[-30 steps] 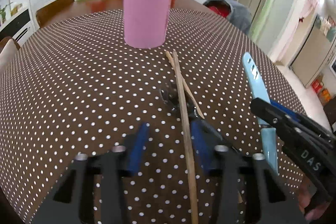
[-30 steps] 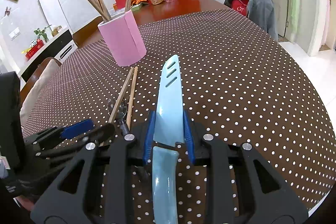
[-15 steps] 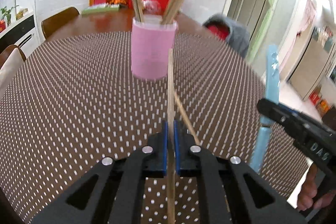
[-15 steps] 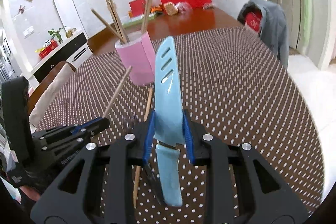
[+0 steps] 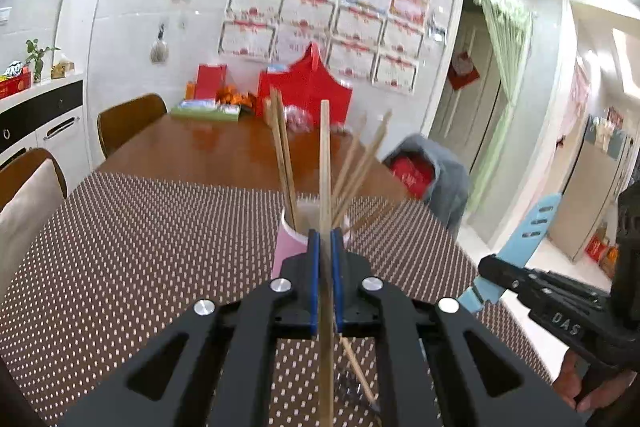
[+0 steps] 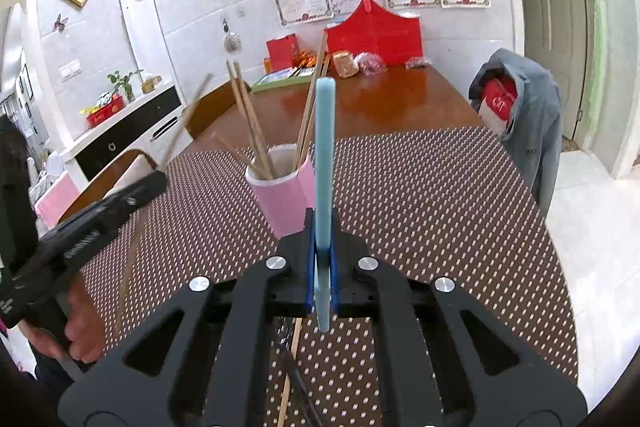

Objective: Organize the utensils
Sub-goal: 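Lower the chopstick and knife into the pink cup and open both grippers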

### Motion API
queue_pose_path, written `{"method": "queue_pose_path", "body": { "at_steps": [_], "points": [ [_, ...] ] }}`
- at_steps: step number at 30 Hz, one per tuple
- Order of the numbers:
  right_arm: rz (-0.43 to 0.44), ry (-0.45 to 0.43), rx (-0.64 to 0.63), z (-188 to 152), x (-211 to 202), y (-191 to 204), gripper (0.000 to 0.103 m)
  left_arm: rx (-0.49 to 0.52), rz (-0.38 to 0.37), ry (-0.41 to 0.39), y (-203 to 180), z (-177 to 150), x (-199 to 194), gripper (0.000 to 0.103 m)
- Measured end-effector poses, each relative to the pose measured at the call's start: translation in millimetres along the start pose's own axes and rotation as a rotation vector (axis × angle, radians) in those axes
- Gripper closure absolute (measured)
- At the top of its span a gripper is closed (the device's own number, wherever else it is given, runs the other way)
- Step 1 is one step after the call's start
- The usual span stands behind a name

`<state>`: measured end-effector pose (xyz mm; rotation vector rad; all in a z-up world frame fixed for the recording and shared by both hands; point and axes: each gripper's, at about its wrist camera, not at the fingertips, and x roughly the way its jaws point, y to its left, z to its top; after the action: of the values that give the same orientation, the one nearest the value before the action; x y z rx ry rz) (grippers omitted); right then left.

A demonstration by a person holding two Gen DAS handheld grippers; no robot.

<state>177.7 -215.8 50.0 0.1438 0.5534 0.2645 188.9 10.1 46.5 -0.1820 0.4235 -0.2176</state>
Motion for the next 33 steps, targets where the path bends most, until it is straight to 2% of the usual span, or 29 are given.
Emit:
{"method": "queue_pose_path", "body": {
  "at_steps": [2,5,11,16,21,27,30,33],
  "points": [
    [0.0,-0.015,-0.013,12.7,2.6,1.8,0.097,-0.014,-0.007,-0.039,2.8,11.4,-6.2,0.097],
    [0.004,-0.045,-0.02,31.0,8.2,5.0,0.097,-0.042,-0.034,-0.142,2.3,28.1,-7.6,0.097],
    [0.04,-0.124,-0.048,71.9,21.0,11.5,0.097,-0.073,-0.079,-0.315,-2.5,53.8,18.7,0.097],
    [0.065,-0.149,-0.079,96.8,42.2,14.3,0.097,-0.039,-0.039,-0.3,-3.3,69.3,66.8,0.097],
    [0.105,-0.136,-0.113,107.6,70.4,17.8,0.097,-0.064,-0.037,-0.31,11.2,79.5,109.7,0.097],
    [0.156,-0.067,-0.127,105.8,113.2,16.3,0.097,-0.028,-0.025,-0.31,18.6,73.4,152.6,0.097],
    [0.194,-0.026,-0.122,101.3,124.6,15.1,0.097,0.001,-0.014,-0.312,19.8,70.9,165.8,0.097],
    [0.208,-0.025,-0.144,97.6,129.4,18.2,0.097,0.027,-0.018,-0.316,20.8,69.2,173.4,0.097]
  ]
}}
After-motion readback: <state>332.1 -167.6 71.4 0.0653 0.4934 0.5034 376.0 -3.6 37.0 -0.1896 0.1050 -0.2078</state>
